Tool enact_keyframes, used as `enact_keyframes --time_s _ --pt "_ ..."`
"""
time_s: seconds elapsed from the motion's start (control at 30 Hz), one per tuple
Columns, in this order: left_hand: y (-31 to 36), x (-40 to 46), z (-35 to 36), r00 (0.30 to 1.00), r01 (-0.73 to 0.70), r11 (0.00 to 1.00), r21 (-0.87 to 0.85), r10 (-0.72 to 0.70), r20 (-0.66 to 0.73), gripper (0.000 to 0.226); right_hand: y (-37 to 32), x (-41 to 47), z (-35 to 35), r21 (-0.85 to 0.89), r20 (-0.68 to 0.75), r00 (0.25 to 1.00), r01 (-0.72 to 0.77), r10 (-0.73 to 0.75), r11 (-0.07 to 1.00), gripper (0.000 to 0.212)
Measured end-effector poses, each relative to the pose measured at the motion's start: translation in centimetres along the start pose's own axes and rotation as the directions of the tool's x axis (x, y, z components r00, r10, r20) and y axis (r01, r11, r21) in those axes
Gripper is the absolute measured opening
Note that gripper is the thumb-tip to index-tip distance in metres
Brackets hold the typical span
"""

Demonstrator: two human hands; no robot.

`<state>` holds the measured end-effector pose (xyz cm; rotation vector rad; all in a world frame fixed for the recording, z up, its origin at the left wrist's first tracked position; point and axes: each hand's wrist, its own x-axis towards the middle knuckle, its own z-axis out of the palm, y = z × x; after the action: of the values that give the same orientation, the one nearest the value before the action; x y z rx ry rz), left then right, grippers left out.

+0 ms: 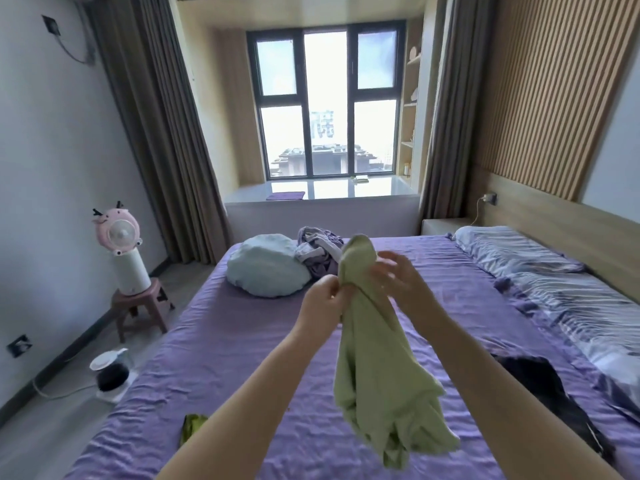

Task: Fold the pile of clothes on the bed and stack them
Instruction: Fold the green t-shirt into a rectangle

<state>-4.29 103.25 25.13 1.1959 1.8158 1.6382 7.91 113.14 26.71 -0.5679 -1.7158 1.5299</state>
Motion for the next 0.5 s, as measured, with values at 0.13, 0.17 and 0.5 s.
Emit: enact_keyframes --time_s 0.13,0.17,0.5 --pt "2.2 3.0 -1.2 0.985 0.084 0.986 -0.144 -0.105 -0.138 0.012 3.9 -3.7 -1.5 -0.413 0.059 0.996 -0.034 0.064 0.910 0.017" --pt "2.4 3.2 -1.5 0.980 0.107 0.979 -0.176 -0.134 -0.150 0.009 4.2 -3.8 -1.6 -0.452 0.019 0.999 -0.028 0.041 0.891 0.023" --pt "-2.8 -4.4 -4.5 0.931 0.300 0.945 -0.128 -0.261 0.254 0.040 0.8 0.9 2.4 -0.255 -0.153 0.987 -0.089 0.050 0.963 0.023"
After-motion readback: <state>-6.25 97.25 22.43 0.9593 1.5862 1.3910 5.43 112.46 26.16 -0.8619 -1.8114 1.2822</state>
